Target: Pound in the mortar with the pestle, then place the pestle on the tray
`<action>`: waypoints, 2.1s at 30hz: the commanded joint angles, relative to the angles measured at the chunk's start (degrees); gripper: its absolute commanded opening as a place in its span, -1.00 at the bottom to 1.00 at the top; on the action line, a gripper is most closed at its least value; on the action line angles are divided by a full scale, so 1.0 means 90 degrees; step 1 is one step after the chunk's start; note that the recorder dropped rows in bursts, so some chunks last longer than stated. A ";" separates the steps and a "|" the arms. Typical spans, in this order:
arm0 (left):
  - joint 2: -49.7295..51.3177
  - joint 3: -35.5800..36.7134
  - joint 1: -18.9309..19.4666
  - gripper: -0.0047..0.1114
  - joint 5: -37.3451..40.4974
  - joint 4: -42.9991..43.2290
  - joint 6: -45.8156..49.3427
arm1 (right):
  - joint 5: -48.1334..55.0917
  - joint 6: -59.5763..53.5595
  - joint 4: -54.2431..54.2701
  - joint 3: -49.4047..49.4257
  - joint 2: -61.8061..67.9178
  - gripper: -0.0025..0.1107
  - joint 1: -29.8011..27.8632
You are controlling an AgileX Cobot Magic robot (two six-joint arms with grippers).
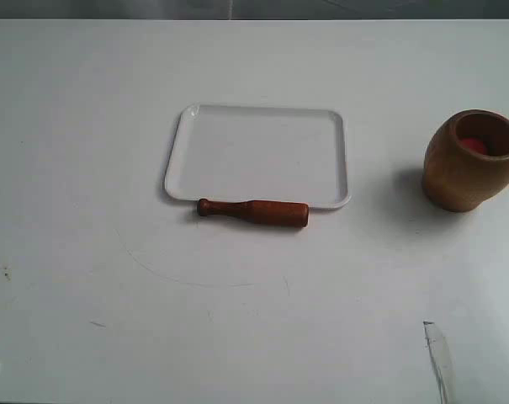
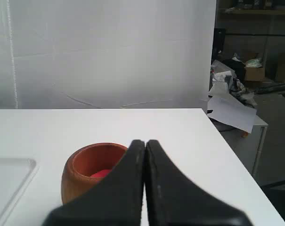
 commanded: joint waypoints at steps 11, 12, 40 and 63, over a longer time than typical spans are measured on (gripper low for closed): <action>-0.0008 0.0004 -0.0049 -0.92 -0.0019 -0.0047 -0.0052 | -0.0109 -0.0052 0.0287 0.0025 -0.0024 -0.96 -0.0043; -0.0008 0.0004 -0.0049 -0.92 -0.0019 -0.0047 -0.0052 | -0.0179 -0.0034 0.0509 0.0025 -0.0024 -0.96 -0.0043; -0.0008 0.0004 -0.0049 -0.92 -0.0019 -0.0047 -0.0052 | -0.1616 0.0633 0.2276 -0.0163 -0.0024 -0.96 0.0076; -0.0008 0.0004 -0.0049 -0.92 -0.0019 -0.0047 -0.0052 | 0.2231 -0.3208 0.1418 -0.5561 0.4277 -0.96 0.2619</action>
